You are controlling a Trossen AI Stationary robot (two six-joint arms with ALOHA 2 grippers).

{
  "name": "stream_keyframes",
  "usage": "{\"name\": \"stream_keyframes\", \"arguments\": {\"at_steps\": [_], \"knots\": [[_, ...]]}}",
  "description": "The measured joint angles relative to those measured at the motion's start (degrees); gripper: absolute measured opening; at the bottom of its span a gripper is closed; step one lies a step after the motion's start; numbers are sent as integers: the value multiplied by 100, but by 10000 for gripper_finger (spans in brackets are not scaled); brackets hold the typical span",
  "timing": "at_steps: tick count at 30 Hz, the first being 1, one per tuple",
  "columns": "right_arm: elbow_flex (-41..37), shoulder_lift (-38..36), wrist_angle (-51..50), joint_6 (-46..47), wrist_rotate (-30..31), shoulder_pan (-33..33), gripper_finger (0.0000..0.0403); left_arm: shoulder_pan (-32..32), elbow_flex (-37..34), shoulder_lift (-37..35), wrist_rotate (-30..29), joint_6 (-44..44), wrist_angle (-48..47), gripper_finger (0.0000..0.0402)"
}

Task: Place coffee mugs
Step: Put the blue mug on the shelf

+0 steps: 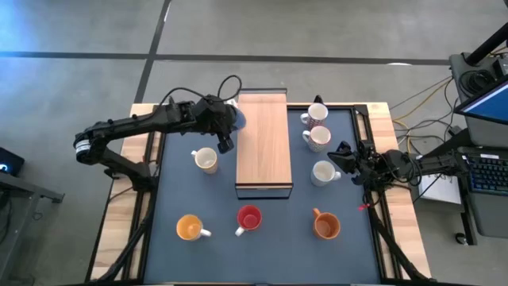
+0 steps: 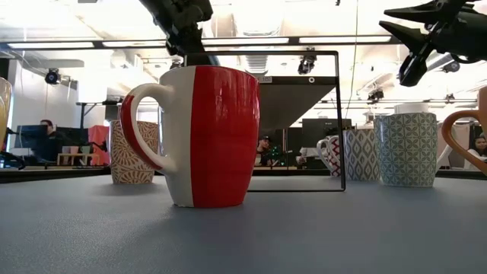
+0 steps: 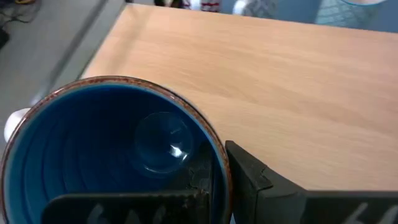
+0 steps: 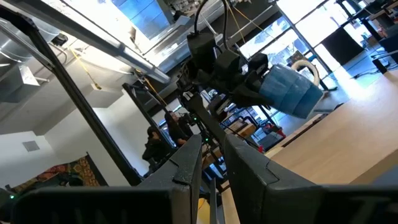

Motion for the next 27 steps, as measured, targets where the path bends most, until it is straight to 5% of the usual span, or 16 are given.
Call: {"name": "stream_keyframes", "arguments": {"at_steps": [27], "knots": [[0,-1,0,2,2,1,61,-79,-64,2,510,-132,196,13]]}}
